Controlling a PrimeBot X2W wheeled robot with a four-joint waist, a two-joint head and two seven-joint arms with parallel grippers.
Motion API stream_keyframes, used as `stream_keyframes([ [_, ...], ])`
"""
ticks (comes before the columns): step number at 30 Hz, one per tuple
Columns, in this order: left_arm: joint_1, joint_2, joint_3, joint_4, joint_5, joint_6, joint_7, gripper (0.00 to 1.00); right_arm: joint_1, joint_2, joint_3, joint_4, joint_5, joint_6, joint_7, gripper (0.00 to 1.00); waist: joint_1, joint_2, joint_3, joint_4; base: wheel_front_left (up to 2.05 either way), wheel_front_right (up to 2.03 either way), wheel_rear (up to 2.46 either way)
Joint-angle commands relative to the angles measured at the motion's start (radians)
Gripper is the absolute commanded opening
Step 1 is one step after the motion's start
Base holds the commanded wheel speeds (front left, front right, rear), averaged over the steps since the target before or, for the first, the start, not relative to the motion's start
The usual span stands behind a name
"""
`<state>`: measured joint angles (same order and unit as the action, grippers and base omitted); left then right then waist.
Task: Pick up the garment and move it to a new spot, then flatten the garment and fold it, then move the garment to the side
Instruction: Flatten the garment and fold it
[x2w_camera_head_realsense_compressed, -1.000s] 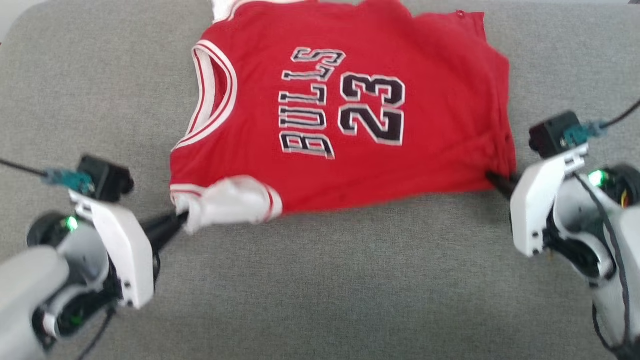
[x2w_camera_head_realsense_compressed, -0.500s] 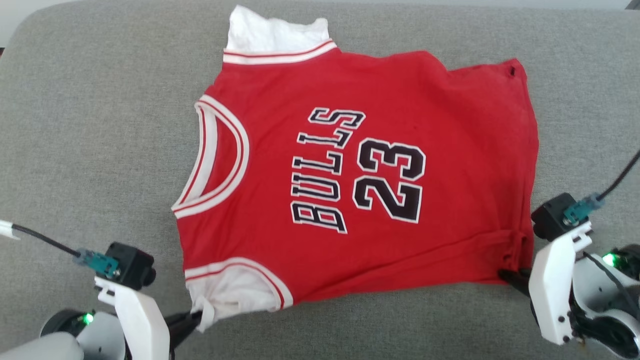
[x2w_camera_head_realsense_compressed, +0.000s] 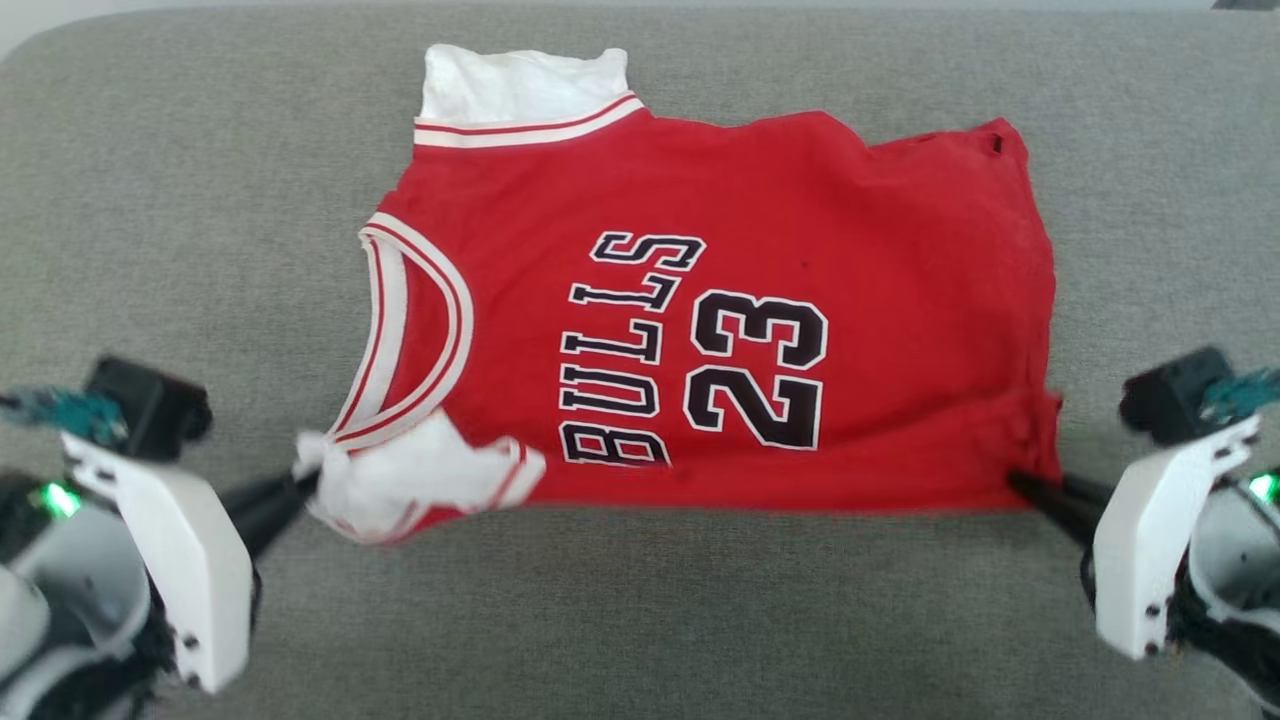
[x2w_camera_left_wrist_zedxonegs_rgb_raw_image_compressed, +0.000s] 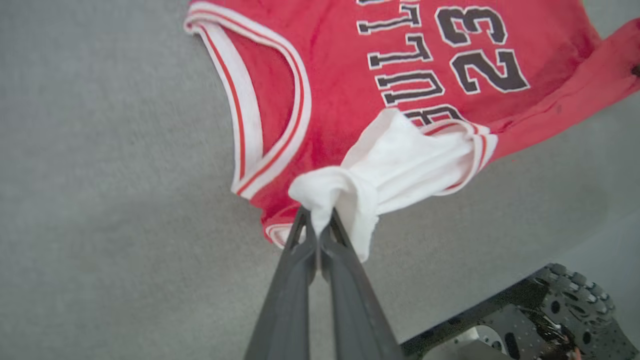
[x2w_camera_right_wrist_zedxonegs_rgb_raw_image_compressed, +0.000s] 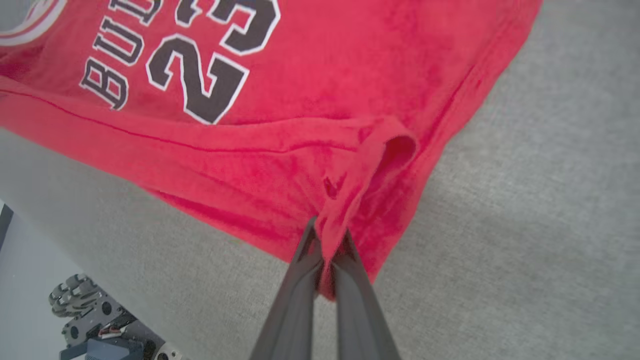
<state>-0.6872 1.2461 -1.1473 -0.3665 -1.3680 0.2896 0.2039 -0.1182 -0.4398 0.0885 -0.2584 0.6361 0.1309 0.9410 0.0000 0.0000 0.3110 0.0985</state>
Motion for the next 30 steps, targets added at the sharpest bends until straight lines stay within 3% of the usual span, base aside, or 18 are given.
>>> stream_keyframes([
  [1,-0.053,0.009,0.018,0.016,0.051,-0.014,0.018,0.0,-0.033,0.024,-0.025,-0.015,-0.026,0.0,-0.015,0.0,0.0,0.0,0.005,-0.011,0.0,0.0,0.0],
  [7,-0.154,-0.029,0.044,0.104,0.124,-0.067,0.056,0.0,-0.113,0.071,-0.04,0.002,-0.07,0.0,-0.031,0.0,0.0,0.0,0.021,-0.032,0.0,0.0,0.0],
  [11,-0.231,-0.095,0.056,0.223,0.176,-0.146,0.067,0.0,-0.192,0.078,-0.012,0.046,-0.109,0.0,-0.04,0.0,0.0,0.0,0.04,-0.041,0.0,0.0,0.0],
  [13,-0.282,-0.152,0.055,0.335,0.199,-0.205,0.076,0.0,-0.262,0.084,0.006,0.095,-0.13,0.0,-0.047,0.0,0.0,0.0,0.059,-0.046,0.0,0.0,0.0],
  [20,-0.373,-0.295,0.047,0.612,0.229,-0.328,0.075,0.0,-0.391,0.106,0.042,0.238,-0.184,0.0,-0.072,0.0,0.0,0.0,0.111,-0.055,0.0,0.0,0.0],
  [29,-0.402,-0.431,0.024,0.887,0.168,-0.405,0.108,0.0,-0.48,0.142,0.122,0.405,-0.193,0.0,-0.095,0.0,0.0,0.0,0.158,-0.07,0.0,0.0,0.0],
  [30,-0.405,-0.44,0.023,0.91,0.155,-0.411,0.117,0.0,-0.487,0.145,0.126,0.422,-0.196,0.0,-0.097,0.07,0.0,0.0,0.16,-0.072,0.0,0.0,0.0],
])
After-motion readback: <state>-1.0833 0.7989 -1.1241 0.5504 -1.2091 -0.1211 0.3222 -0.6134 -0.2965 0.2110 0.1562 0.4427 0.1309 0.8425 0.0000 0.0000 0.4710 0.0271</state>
